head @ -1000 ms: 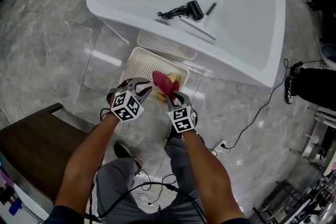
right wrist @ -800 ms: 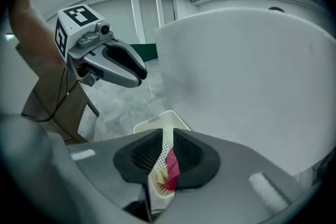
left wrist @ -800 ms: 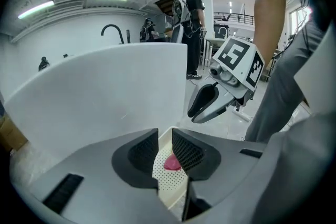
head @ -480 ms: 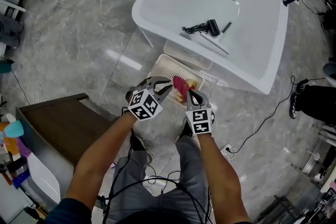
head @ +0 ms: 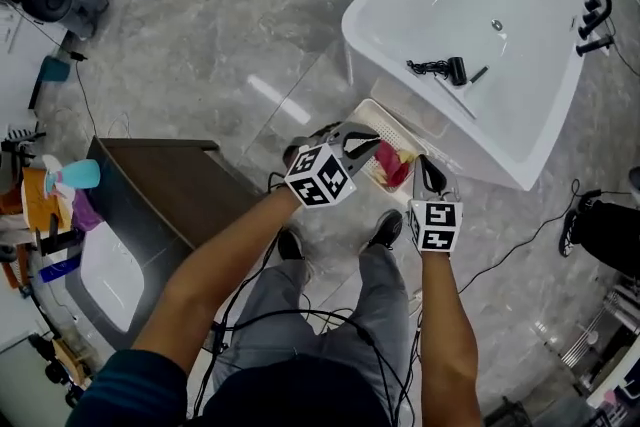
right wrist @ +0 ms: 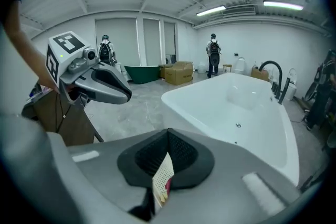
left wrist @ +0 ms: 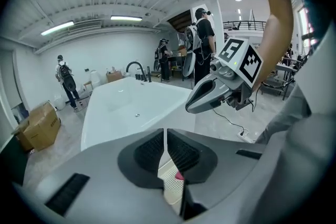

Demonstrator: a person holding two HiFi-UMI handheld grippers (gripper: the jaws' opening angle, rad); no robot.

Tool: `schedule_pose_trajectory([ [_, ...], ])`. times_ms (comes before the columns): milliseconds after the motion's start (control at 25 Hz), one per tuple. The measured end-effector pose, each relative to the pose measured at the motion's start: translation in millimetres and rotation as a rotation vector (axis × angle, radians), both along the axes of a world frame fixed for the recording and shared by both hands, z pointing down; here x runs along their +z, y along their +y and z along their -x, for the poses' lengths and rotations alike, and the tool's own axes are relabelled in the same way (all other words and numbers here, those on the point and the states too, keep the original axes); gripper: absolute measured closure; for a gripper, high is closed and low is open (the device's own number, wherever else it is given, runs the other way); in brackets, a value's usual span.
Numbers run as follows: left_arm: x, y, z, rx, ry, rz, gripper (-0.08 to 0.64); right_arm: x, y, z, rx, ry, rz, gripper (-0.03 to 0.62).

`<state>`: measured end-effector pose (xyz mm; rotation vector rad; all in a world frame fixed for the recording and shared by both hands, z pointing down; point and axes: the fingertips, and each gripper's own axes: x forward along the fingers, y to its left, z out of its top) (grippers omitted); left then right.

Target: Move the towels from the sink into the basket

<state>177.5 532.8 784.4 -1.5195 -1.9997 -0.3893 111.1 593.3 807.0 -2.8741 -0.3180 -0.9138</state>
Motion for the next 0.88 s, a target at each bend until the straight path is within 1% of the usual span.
schedule_pose_trajectory([
  [280, -110, -13, -18, -0.031, 0.04, 0.063, 0.537, -126, -6, -8, -0.01, 0.086, 0.047, 0.584],
  [520, -210, -33, -24, -0.057, 0.079, 0.118, 0.537, -242, -22, -16, -0.044, 0.17, 0.08, 0.584],
  [720, -236, -71, -20, -0.04, 0.087, 0.181, 0.537, -279, -62, -18, -0.061, 0.202, 0.121, 0.584],
  [880, -260, -92, -43, -0.075, 0.132, 0.26, 0.537, -304, -85, -50, -0.13, 0.26, 0.177, 0.584],
])
